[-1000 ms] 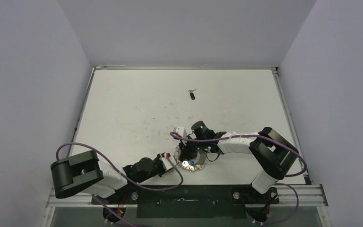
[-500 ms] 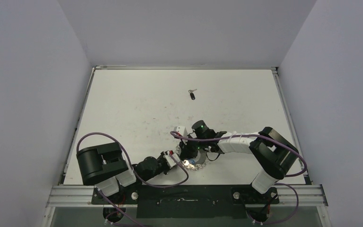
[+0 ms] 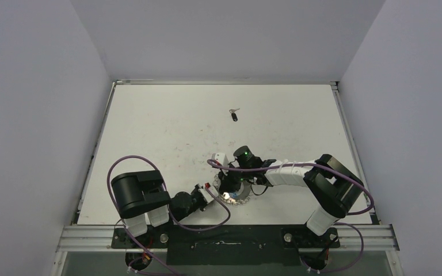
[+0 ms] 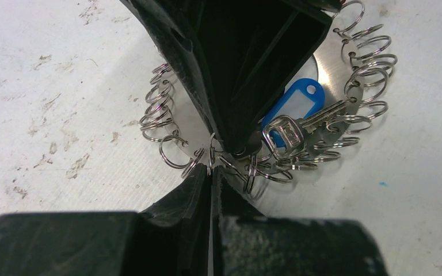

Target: Put the keys on the keyring

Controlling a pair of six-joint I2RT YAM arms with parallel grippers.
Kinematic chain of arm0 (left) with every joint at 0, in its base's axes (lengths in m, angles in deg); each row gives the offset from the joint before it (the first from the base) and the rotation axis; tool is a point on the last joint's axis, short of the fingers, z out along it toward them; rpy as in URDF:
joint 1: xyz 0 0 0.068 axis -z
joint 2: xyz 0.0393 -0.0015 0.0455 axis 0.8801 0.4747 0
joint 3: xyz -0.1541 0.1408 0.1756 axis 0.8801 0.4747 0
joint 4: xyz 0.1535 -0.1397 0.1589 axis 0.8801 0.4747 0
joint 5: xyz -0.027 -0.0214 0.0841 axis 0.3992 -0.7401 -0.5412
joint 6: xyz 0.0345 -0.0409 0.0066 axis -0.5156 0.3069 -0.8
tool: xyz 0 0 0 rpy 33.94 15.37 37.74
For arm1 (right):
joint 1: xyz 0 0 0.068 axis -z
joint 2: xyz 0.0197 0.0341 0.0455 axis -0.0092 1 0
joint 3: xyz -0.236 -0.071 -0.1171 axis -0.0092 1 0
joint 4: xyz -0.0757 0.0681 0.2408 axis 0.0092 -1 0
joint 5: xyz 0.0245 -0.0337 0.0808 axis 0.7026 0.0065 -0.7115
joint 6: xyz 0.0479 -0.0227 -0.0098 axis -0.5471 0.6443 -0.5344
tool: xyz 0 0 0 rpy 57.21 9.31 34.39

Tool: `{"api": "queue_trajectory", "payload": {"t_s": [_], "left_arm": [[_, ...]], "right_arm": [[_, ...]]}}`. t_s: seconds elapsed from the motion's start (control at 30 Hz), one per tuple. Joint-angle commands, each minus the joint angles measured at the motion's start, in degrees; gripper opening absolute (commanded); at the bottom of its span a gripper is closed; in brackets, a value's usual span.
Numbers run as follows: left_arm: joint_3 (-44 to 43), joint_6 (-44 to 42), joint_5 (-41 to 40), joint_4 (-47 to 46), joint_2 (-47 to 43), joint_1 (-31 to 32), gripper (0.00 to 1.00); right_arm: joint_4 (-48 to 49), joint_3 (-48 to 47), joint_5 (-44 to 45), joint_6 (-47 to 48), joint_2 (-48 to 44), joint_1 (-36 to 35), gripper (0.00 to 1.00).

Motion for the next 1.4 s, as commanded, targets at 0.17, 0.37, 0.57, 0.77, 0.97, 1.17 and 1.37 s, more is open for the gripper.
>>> {"api": "queue_trajectory", "payload": {"t_s": [0.17,0.37,0.57,0.77,0.97,1.17,1.37], "left_arm": [[1.53,-0.75,0.86,-2.65,-2.55,-0.02,0.00],[1.24,-0.68,4.85,-0.49,-5.65,-0.02,0.00],[2.26,-0.72,6.42,-1.94,-6.60,-0.02,0.00],[2.94,-1.65,7.74,-2.66,-9.05,0.07,0.00],[4.94,-3.72,10.89,-0.85,-13.88,0.07,0.00],[5.12,-5.22,13.07,9.59,-24.06,0.07,0.00],[5.01,-5.94,13.82,26.98,-40.80,0.07,0.00]], "right_arm": [[-1.31,-1.00,-0.39,1.07,-0.98,-0.42,0.00],[-0.18,-0.07,0.03,1.02,-3.29,-0.31,0.16],[2.17,2.35,1.19,1.02,-8.16,-0.22,0.36],[3.07,4.75,0.86,4.57,-13.04,0.04,0.41],[4.04,6.32,-5.35,10.74,-15.58,0.22,0.39],[5.65,6.79,-9.59,13.72,-16.83,0.23,0.36],[6.21,6.77,-11.14,15.22,-17.45,0.40,0.33]]}}
